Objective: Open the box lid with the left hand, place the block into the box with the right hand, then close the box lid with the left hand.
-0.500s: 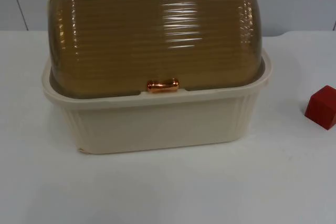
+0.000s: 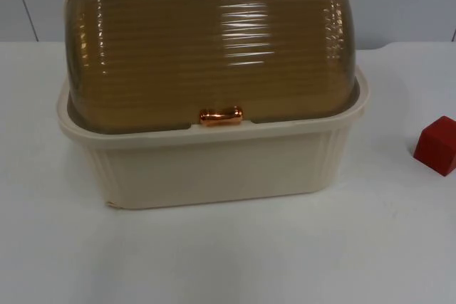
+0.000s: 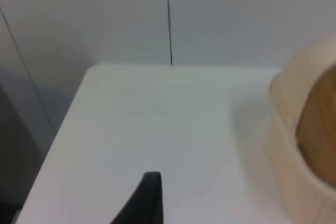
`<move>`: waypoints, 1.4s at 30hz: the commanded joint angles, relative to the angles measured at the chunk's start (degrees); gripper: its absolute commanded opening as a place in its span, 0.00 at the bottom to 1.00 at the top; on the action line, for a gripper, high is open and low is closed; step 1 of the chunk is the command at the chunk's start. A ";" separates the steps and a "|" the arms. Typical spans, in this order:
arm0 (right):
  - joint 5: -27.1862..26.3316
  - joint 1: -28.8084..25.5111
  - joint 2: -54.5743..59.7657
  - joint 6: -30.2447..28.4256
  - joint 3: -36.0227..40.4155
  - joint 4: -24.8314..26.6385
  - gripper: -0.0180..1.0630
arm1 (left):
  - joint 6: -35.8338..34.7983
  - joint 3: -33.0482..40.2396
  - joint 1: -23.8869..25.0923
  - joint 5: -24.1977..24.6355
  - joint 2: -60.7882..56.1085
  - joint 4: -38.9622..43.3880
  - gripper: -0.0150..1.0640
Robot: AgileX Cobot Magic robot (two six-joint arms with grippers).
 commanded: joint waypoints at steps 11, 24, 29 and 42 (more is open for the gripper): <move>-13.24 -0.37 19.14 -0.79 -5.91 -1.60 0.99 | -0.01 -3.74 -0.22 -11.95 17.42 -1.35 0.99; -20.70 -0.37 27.43 0.79 -5.91 -4.42 0.99 | 1.77 -3.74 -0.22 -19.28 27.98 -0.40 0.99; -20.94 -0.37 27.43 0.79 -5.91 -4.54 0.99 | 1.77 -3.74 -0.22 -19.66 29.02 -0.40 0.99; -21.05 -0.37 27.43 1.55 -5.91 -4.80 0.99 | 3.22 -3.74 -0.22 -22.82 28.97 -0.31 0.99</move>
